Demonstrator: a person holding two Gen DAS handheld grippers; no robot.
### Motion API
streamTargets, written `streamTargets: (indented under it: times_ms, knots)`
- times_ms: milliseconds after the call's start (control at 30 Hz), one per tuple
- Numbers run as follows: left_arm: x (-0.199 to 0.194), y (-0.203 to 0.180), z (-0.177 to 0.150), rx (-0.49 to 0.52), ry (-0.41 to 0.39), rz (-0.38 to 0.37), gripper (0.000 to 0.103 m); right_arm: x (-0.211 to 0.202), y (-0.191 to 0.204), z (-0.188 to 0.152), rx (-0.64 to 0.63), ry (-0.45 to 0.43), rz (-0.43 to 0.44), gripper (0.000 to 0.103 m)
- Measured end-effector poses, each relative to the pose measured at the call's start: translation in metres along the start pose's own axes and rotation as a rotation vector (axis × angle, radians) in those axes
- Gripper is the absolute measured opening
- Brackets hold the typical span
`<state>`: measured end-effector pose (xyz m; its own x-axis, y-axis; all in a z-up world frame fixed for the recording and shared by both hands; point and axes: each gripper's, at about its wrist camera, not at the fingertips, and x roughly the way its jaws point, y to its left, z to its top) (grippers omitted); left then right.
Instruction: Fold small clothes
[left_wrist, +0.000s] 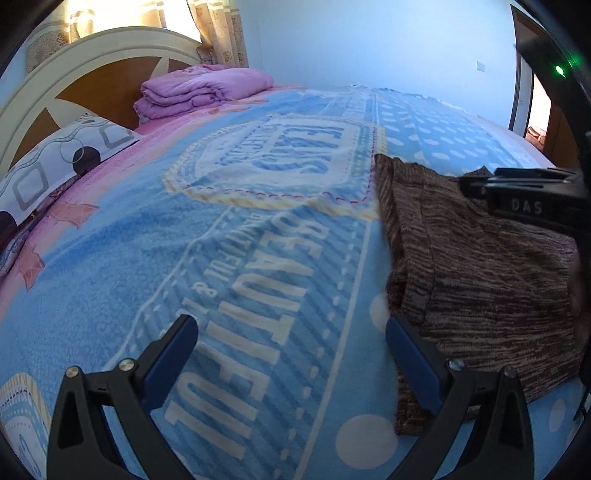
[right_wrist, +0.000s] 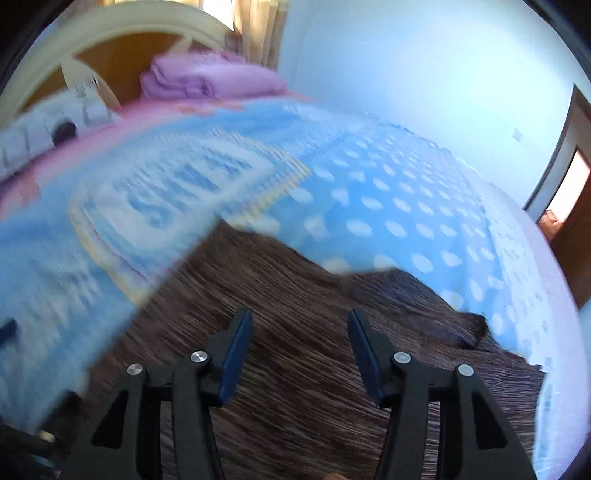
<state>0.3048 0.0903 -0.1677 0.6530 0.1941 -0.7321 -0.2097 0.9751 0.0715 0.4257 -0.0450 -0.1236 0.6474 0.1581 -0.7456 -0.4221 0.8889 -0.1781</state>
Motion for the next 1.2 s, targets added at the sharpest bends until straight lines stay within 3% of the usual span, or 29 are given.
streamTargets:
  times_ms: [67, 133, 233, 333, 467, 567, 667, 867, 1033, 1200]
  knots:
    - [0.002, -0.001, 0.000, 0.013, 0.007, 0.015, 0.103, 0.024, 0.011, -0.004, -0.037, 0.095, 0.024, 0.055]
    - [0.003, -0.003, 0.000, 0.022, 0.011, 0.024, 0.103, 0.034, 0.010, -0.003, -0.012, 0.066, 0.030, 0.055]
    - [0.003, -0.002, 0.000, 0.022, 0.014, 0.027, 0.103, 0.044, -0.007, 0.006, 0.117, 0.101, 0.106, 0.057]
    - [0.002, -0.002, 0.000, 0.015, 0.013, 0.022, 0.103, 0.028, -0.012, 0.003, 0.168, 0.078, 0.122, 0.057]
    - [0.003, 0.002, -0.001, -0.006, 0.017, -0.003, 0.103, -0.022, -0.017, -0.022, 0.165, 0.002, 0.146, 0.059]
    - [0.003, 0.007, -0.001, -0.033, 0.015, -0.014, 0.103, -0.031, -0.003, -0.036, 0.124, -0.007, 0.165, 0.059]
    - [0.004, 0.005, -0.001, -0.023, 0.021, -0.004, 0.103, -0.011, 0.016, -0.050, 0.025, 0.062, 0.120, 0.059]
    - [0.004, 0.003, -0.001, -0.015, 0.026, 0.006, 0.103, -0.019, 0.006, -0.059, 0.088, 0.028, 0.127, 0.062]
    - [0.005, 0.004, -0.001, -0.022, 0.036, -0.008, 0.103, -0.054, -0.009, -0.079, 0.165, -0.035, 0.128, 0.062]
    - [0.007, 0.007, -0.001, -0.025, 0.048, -0.021, 0.103, -0.078, 0.003, -0.098, 0.093, -0.071, 0.116, 0.063]
